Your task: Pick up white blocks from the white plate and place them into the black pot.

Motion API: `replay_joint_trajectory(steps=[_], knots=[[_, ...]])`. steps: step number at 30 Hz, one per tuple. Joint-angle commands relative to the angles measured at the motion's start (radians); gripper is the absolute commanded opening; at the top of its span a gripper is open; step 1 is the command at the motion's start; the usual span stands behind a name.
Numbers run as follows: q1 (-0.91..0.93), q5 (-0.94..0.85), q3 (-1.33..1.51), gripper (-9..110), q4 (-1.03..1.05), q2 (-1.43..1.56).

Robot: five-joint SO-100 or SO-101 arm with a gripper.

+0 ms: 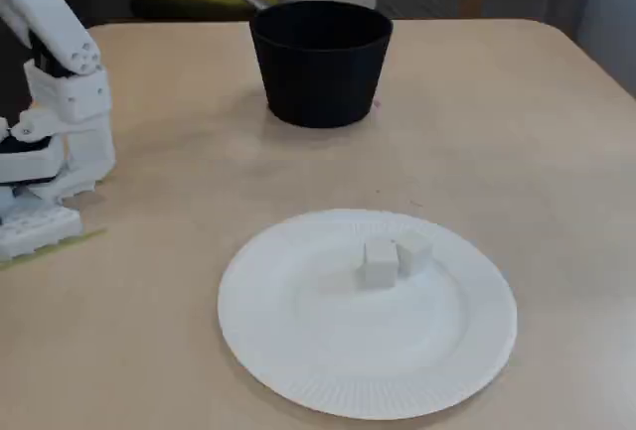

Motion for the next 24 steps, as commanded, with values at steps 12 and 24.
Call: replay_joint_trajectory(steps=[12,24], knots=[[0.035,-0.048,0.072,32,-0.187,-0.071],[0.423,-0.115,-0.202,-2,0.152,-0.067]])
